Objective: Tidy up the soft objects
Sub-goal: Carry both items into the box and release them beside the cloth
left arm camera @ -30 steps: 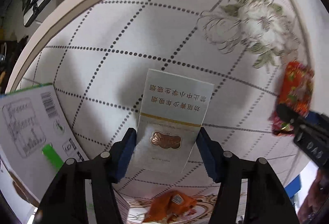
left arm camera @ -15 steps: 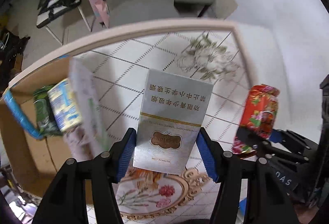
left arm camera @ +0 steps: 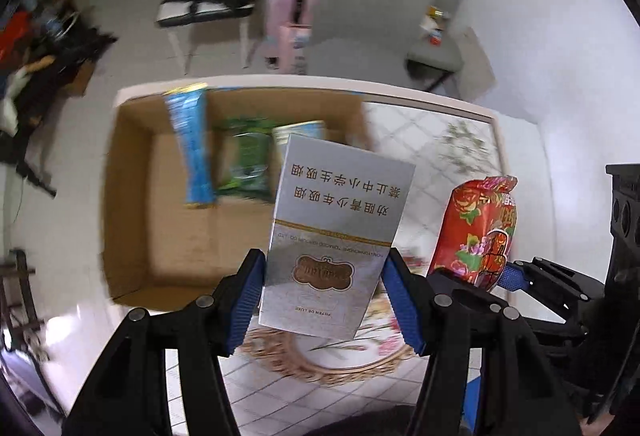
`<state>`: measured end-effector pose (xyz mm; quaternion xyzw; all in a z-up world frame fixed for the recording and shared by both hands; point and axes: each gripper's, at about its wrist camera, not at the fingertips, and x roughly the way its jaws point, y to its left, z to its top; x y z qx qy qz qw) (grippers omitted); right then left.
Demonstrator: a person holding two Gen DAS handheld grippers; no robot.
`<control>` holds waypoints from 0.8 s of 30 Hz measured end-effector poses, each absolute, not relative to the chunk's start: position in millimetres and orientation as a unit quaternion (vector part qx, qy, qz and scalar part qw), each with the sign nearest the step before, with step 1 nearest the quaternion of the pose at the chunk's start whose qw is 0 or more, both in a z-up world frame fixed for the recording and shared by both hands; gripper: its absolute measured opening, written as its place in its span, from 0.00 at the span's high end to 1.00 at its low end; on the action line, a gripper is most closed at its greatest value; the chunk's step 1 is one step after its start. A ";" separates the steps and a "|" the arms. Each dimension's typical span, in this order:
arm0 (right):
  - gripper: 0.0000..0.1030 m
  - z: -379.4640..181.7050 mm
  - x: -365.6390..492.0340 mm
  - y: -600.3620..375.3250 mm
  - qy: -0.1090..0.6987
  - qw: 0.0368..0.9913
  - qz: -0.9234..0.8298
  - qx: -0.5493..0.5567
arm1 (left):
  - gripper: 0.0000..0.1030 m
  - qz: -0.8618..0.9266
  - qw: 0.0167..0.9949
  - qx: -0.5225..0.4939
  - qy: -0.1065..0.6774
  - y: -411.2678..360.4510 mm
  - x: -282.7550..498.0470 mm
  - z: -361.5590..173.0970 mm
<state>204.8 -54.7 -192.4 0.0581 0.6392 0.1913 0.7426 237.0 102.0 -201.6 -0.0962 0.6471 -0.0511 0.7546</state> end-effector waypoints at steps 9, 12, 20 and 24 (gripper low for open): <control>0.55 -255.8 219.8 60.9 0.688 0.697 0.201 0.023 | 0.44 0.007 0.700 -0.128 0.702 215.5 243.6 -275.2; 0.55 -285.6 227.8 76.1 0.701 0.687 0.190 0.012 | 0.44 0.013 0.676 -0.132 0.725 232.6 248.3 -305.0; 0.55 -347.6 242.5 95.3 0.728 0.665 0.166 -0.001 | 0.44 0.017 0.633 -0.135 0.762 249.2 261.4 -368.3; 0.55 -367.5 247.7 98.0 0.737 0.658 0.153 -0.011 | 0.44 0.019 0.626 -0.123 0.770 246.3 266.4 -380.5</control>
